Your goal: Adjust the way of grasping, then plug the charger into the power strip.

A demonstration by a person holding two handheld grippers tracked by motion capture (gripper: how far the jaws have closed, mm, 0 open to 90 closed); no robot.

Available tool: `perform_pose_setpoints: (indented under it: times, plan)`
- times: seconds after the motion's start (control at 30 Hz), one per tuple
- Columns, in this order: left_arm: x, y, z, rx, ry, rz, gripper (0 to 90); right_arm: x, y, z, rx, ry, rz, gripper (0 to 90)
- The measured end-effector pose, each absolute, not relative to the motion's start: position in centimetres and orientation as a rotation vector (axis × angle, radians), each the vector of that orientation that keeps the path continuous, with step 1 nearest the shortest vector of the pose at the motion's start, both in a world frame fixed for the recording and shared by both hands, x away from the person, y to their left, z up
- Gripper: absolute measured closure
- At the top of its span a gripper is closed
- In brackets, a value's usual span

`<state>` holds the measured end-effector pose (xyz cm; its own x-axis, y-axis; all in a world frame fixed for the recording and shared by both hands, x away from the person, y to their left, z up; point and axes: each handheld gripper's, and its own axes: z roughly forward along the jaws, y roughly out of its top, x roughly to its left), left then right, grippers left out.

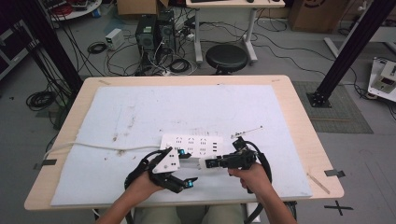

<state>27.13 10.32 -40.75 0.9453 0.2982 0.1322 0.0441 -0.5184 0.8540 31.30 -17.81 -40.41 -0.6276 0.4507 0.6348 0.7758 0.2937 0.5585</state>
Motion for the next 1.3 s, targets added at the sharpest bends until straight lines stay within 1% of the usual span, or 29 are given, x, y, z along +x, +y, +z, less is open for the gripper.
perform_pose_setpoints:
  times: [0.03,0.1,0.17,0.23,0.37,0.4,0.5,0.57,0.6,0.93,1.3]
  plan:
    - [27.1,10.3,-40.7,2.101,0.242,0.322,23.8,31.3,-18.0,-40.2,-1.114,-2.243,-1.268,63.6]
    - [27.7,11.7,-40.8,2.036,0.344,0.298,23.8,31.2,-18.5,-39.6,-1.123,-2.307,-1.291,63.6]
    - [27.8,12.1,-40.8,2.021,0.367,0.298,23.8,31.1,-18.9,-39.2,-1.128,-2.346,-1.306,63.6]
    - [28.4,13.6,-40.6,1.959,0.458,0.311,23.8,31.2,-19.4,-38.8,-1.125,-2.379,-1.315,63.6]
    - [28.6,14.7,-40.3,1.932,0.514,0.345,23.3,31.5,-20.1,-38.3,-1.119,-2.443,-1.294,63.6]
    - [28.7,15.5,-40.1,1.909,0.555,0.365,23.3,31.5,-20.3,-38.1,-1.117,-2.473,-1.285,63.6]
    - [28.8,16.7,-39.8,1.877,0.606,0.397,23.4,31.6,-20.6,-37.7,-1.107,-2.540,-1.273,63.6]
    - [28.8,17.0,-39.7,1.870,0.619,0.399,23.4,31.6,-20.7,-37.5,-1.108,-2.560,-1.264,63.6]
    - [28.8,17.9,-39.5,1.852,0.647,0.411,23.3,31.7,-20.8,-37.2,-1.107,-2.591,-1.249,63.6]
    - [29.0,20.8,-39.0,1.781,0.732,0.470,23.3,32.2,-21.3,-36.2,-1.080,-2.728,-1.157,63.6]
    - [28.2,22.2,-38.8,1.778,0.748,0.489,23.3,32.6,-21.2,-34.8,-1.041,-2.818,-1.100,63.6]
